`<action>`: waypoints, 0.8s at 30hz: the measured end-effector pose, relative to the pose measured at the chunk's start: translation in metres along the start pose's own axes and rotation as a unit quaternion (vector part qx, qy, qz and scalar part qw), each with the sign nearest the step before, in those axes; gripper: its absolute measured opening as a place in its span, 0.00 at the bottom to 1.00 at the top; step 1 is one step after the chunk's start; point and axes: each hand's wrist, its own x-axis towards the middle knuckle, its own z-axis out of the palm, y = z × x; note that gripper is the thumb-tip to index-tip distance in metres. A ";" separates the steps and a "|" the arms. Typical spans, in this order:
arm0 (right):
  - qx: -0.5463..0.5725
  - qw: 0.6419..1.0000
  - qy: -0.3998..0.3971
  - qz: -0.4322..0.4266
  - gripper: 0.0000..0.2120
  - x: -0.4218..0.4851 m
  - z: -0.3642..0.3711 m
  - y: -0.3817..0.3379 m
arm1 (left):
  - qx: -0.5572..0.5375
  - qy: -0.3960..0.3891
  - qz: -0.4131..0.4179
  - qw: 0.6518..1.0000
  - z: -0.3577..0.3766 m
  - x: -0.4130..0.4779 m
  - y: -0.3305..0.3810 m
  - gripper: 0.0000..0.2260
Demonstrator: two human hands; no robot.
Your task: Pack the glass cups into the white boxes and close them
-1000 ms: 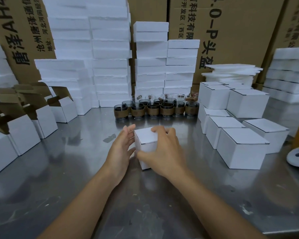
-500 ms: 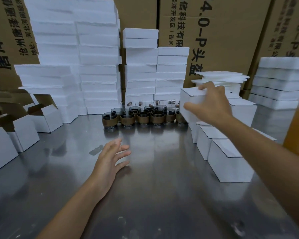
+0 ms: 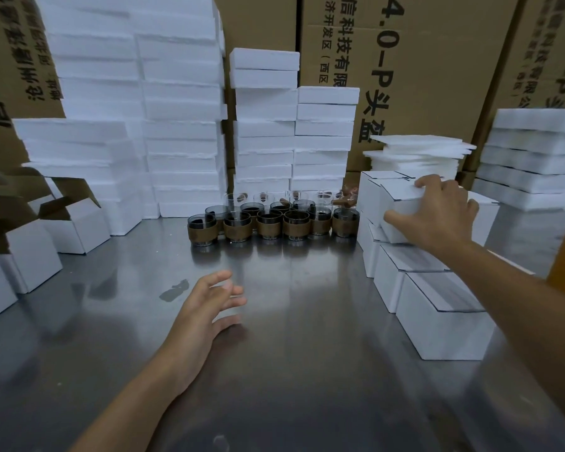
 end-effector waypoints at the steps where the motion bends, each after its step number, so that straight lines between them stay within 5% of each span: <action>1: -0.012 1.000 -0.005 0.001 0.34 0.001 0.002 0.001 | -0.001 -0.001 0.000 1.000 0.000 0.000 0.000 0.19; 15: -0.079 0.992 -0.094 -0.005 0.35 -0.005 -0.007 0.003 | 0.009 -0.012 -0.002 1.000 -0.002 -0.001 0.001 0.20; 20: 0.082 0.988 -0.053 -0.121 0.27 -0.021 -0.039 -0.044 | 0.006 -0.012 -0.007 1.000 -0.001 -0.003 0.004 0.19; 24: 0.254 0.914 -0.209 -0.238 0.13 -0.072 -0.050 -0.090 | 0.021 -0.001 -0.010 1.000 0.003 -0.005 0.008 0.17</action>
